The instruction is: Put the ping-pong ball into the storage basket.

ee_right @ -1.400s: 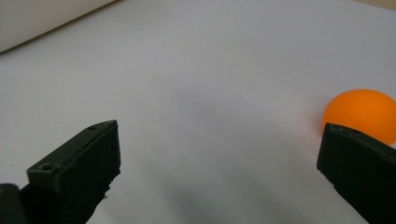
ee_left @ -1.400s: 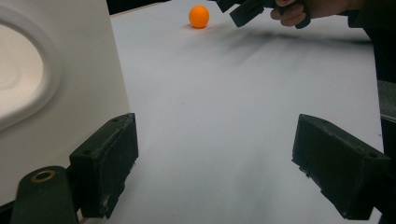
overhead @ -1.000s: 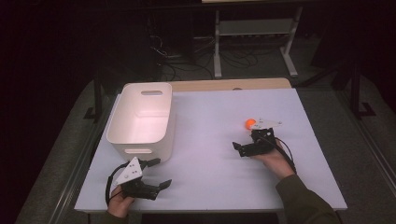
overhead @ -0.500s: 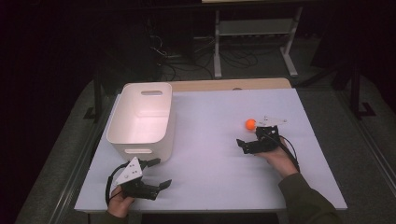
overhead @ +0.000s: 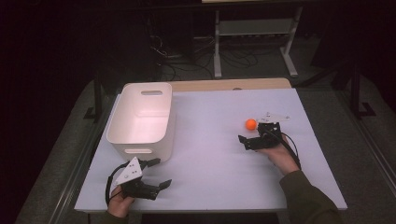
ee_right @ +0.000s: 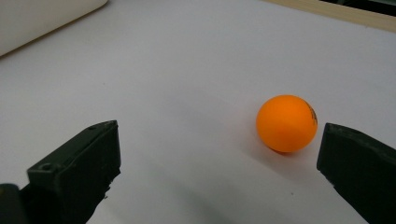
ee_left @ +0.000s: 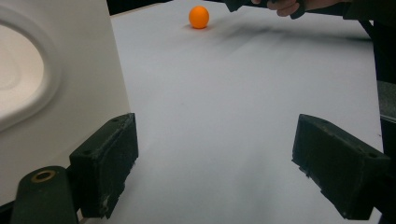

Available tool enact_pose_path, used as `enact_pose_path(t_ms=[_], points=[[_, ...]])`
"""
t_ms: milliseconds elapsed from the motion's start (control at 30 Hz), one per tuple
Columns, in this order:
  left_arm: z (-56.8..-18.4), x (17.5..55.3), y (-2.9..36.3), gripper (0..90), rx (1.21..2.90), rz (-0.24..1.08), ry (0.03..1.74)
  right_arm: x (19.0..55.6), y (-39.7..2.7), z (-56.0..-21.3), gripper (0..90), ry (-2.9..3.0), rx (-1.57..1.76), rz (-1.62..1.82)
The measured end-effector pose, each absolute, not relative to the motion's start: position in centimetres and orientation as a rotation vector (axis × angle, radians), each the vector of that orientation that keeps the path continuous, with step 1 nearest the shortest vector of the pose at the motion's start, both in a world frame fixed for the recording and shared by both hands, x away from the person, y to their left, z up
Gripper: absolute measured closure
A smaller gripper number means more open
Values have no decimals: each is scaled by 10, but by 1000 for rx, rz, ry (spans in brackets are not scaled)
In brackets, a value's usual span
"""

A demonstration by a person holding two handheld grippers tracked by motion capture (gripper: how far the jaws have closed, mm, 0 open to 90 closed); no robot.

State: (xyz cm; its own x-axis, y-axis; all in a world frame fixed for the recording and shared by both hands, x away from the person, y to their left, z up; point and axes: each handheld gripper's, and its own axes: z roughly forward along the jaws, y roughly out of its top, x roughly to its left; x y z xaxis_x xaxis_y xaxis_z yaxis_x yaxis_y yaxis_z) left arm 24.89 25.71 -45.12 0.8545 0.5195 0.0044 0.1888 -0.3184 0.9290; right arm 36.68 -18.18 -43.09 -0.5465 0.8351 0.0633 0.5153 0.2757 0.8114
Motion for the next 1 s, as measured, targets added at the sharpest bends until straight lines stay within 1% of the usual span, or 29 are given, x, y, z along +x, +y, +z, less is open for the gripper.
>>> enact_pose_path(t_ms=[1000], points=[[-451,249,257,141,1897,364,530,384,-183,-422,0,2146,1240,1164]])
